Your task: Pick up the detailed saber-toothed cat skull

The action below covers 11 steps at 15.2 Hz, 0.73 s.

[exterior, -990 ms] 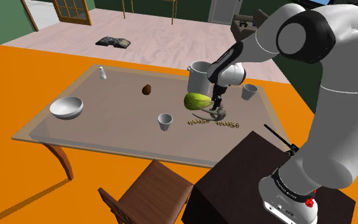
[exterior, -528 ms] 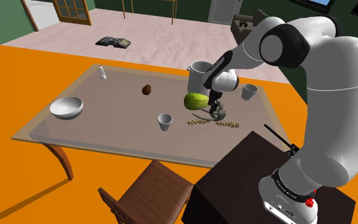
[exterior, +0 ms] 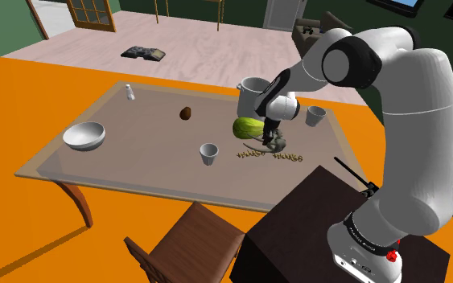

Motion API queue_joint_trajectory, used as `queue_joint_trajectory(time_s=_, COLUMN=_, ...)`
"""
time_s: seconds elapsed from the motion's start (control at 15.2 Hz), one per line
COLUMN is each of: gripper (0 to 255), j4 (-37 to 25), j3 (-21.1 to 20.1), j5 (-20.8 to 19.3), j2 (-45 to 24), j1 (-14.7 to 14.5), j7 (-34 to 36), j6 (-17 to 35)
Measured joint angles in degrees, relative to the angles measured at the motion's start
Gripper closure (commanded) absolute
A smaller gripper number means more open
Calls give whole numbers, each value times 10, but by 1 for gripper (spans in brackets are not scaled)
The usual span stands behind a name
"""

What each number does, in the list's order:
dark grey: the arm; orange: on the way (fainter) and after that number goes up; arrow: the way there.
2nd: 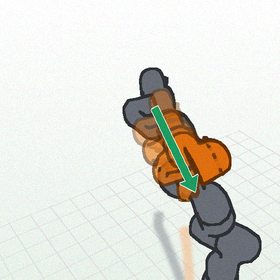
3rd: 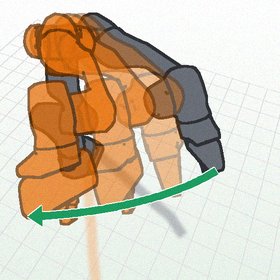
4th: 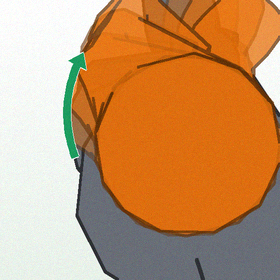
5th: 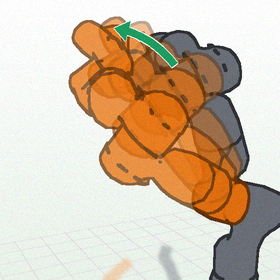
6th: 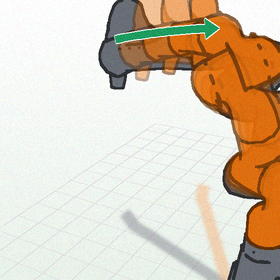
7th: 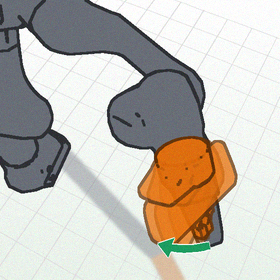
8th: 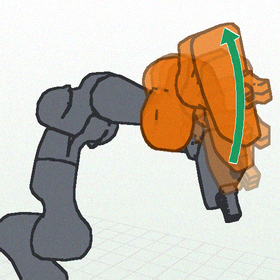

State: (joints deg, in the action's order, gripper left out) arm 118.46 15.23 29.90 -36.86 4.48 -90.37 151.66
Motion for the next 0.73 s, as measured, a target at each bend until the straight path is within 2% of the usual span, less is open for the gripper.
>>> queue_joint_trajectory(time_s=0.73, gripper=255, j4=8, j3=11, j5=-10, j2=20, j1=-9, j7=10, j6=-13)
